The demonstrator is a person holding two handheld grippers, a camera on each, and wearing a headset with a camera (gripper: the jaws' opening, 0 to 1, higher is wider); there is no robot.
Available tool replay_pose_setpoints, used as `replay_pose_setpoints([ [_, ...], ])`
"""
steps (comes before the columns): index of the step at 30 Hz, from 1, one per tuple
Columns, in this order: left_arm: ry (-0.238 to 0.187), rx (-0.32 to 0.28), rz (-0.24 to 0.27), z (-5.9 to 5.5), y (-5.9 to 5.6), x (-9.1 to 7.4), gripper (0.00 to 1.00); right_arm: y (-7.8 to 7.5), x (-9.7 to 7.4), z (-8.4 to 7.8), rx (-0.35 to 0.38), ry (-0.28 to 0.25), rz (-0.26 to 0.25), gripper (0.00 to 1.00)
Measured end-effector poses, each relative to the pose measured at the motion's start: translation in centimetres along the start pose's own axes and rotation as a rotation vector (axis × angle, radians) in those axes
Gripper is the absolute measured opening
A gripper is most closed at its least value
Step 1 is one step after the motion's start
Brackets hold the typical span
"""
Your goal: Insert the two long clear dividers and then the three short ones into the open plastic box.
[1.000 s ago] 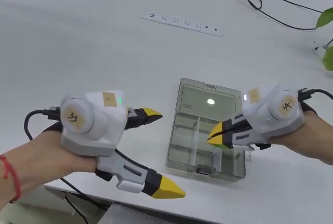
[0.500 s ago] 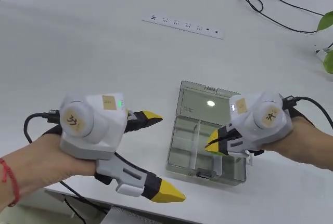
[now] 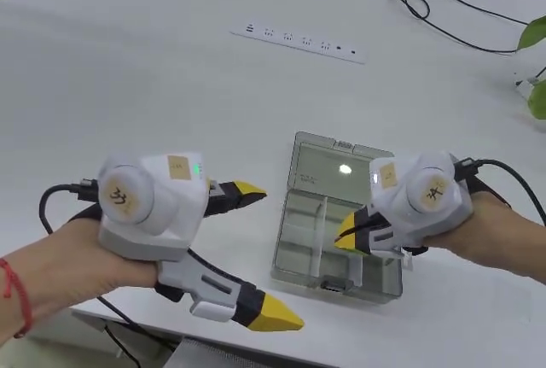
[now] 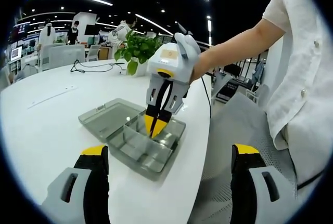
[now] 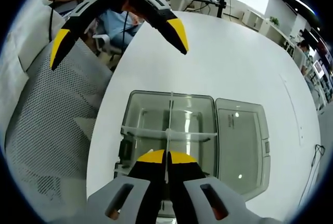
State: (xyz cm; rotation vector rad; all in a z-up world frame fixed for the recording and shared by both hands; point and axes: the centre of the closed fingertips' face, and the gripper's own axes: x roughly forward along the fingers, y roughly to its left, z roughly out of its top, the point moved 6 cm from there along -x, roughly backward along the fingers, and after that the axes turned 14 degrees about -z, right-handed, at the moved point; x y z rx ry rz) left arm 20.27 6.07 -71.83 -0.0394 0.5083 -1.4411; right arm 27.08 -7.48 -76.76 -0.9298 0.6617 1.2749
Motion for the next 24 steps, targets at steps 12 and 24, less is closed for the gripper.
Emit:
replay_pose_setpoints([
  [12, 0.009, 0.001, 0.007, -0.2, 0.0, -0.2, 1.00, -0.1, -0.4, 0.2, 0.040, -0.015, -0.006, 0.08],
  [24, -0.005, 0.002, 0.010, 0.2, -0.2, -0.3, 1.00, -0.7, -1.9, 0.5, 0.091, -0.054, -0.044, 0.19],
])
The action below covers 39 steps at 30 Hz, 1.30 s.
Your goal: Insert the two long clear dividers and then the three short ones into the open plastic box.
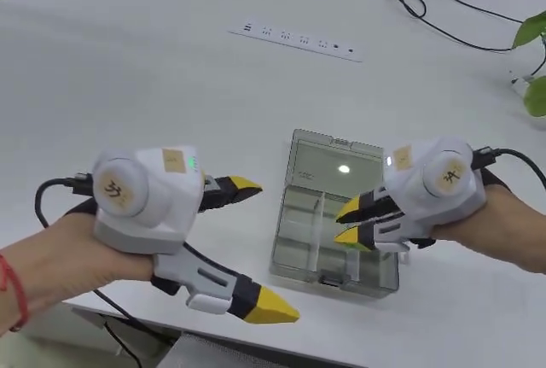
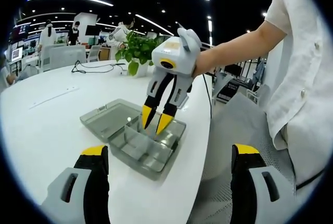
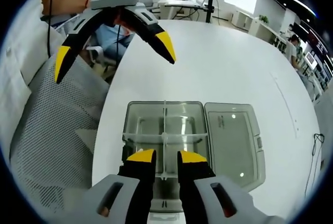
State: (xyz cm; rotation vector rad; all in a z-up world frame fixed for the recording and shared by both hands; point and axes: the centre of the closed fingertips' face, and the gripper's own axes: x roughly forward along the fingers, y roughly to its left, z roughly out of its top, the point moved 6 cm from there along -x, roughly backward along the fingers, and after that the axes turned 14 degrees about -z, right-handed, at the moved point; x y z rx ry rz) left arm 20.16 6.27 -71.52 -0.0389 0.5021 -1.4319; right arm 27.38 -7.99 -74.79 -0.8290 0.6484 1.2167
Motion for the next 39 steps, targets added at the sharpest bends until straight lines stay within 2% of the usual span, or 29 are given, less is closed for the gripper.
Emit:
replay_pose_setpoints([
  [10, -0.003, 0.001, 0.011, 0.1, -0.2, -0.4, 1.00, -0.8, -1.7, 0.4, 0.068, -0.048, -0.041, 0.27],
  [22, 0.006, 0.004, 0.011, 0.2, -0.2, -0.6, 1.00, -1.2, -3.8, 0.1, 0.125, -0.077, -0.075, 0.36],
  [32, 0.007, 0.005, 0.009, 0.2, -0.2, -0.7, 1.00, -1.6, -6.3, -1.8, 0.192, -0.078, -0.112, 0.44],
  [39, 0.008, 0.000, 0.011, 0.1, -0.2, -0.9, 1.00, -1.7, -7.8, -4.0, 0.216, -0.049, -0.130, 0.50],
])
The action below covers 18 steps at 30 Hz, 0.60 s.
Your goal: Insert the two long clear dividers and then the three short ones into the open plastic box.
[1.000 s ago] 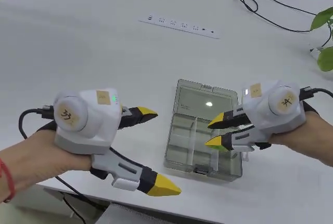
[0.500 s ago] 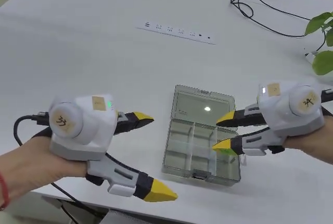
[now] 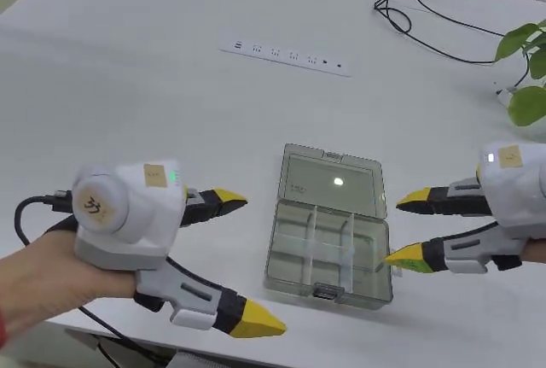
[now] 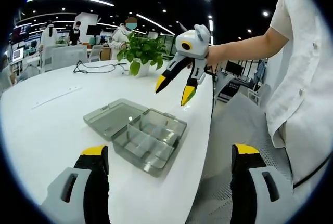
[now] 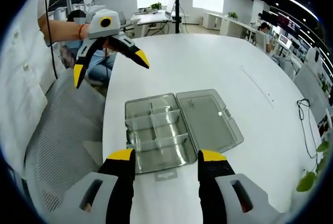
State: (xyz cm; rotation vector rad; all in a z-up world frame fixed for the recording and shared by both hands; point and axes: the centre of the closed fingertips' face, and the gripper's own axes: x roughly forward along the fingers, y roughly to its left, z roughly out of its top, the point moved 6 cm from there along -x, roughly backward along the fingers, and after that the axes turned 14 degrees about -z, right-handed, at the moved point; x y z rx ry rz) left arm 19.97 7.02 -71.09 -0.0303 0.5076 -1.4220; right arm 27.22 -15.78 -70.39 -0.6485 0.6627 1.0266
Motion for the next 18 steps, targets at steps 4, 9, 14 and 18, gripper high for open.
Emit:
replay_pose_setpoints([
  [4, 0.002, 0.001, 0.003, 0.0, 0.1, -0.1, 1.00, -0.2, -1.0, -1.4, 0.013, 0.030, -0.013, 0.52],
  [9, 0.001, -0.002, 0.007, 0.0, 0.1, -0.2, 1.00, -0.7, -2.1, -3.3, 0.021, 0.069, -0.029, 0.55],
  [14, 0.000, -0.003, 0.006, -0.1, 0.1, -0.2, 1.00, -1.1, -2.8, -5.6, 0.030, 0.119, -0.038, 0.57],
  [18, 0.005, -0.002, 0.007, -0.1, 0.2, -0.2, 1.00, -1.3, -3.3, -7.6, 0.040, 0.160, -0.039, 0.58],
])
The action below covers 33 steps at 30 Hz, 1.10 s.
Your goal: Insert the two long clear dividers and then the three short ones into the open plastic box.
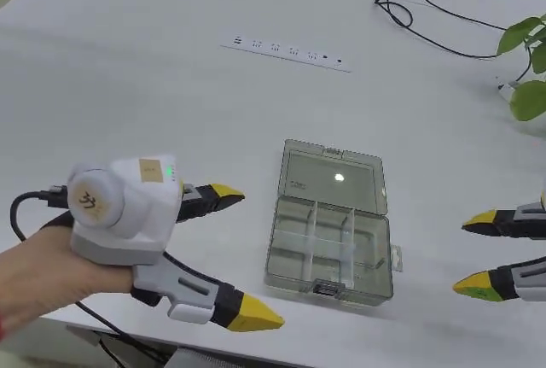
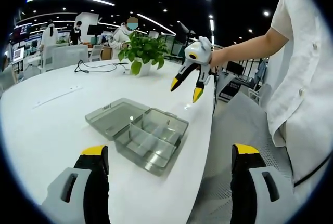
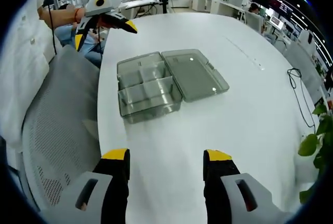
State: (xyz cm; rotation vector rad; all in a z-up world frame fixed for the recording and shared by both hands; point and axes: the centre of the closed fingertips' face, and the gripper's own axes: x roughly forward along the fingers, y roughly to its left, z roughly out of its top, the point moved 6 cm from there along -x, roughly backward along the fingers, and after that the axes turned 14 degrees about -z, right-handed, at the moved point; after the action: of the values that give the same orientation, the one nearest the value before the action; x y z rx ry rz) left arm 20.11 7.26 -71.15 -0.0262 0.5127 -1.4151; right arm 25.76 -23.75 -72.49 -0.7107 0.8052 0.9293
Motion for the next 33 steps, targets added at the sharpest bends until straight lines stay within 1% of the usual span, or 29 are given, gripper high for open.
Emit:
replay_pose_setpoints([
  [4, 0.003, 0.000, -0.001, 0.0, 0.1, 0.0, 1.00, -0.3, 0.0, -1.6, 0.001, 0.036, 0.000, 0.60],
  [7, 0.005, -0.001, -0.002, 0.1, 0.3, 0.0, 1.00, -0.8, 0.0, -3.0, -0.008, 0.074, -0.001, 0.61],
  [11, 0.004, -0.004, -0.004, 0.1, 0.3, 0.1, 1.00, -1.2, 0.2, -4.4, -0.016, 0.105, 0.001, 0.61],
  [17, 0.004, -0.005, -0.005, 0.2, 0.3, 0.2, 1.00, -1.6, 1.0, -7.0, -0.055, 0.187, 0.014, 0.60],
  [20, 0.003, -0.010, -0.003, 0.2, 0.3, 0.1, 1.00, -1.6, 1.3, -7.9, -0.079, 0.221, 0.022, 0.59],
  [25, 0.003, -0.014, -0.003, 0.1, 0.3, 0.1, 1.00, -1.8, 1.9, -8.9, -0.104, 0.256, 0.028, 0.54],
  [29, -0.001, -0.017, 0.000, 0.2, 0.3, 0.1, 1.00, -1.8, 2.1, -9.5, -0.124, 0.278, 0.029, 0.50],
  [32, -0.004, -0.018, 0.002, 0.3, 0.3, 0.1, 1.00, -1.9, 2.1, -9.7, -0.162, 0.290, 0.021, 0.45],
  [33, -0.005, -0.018, 0.003, 0.3, 0.3, 0.1, 1.00, -2.1, 2.1, -9.6, -0.177, 0.286, 0.017, 0.42],
])
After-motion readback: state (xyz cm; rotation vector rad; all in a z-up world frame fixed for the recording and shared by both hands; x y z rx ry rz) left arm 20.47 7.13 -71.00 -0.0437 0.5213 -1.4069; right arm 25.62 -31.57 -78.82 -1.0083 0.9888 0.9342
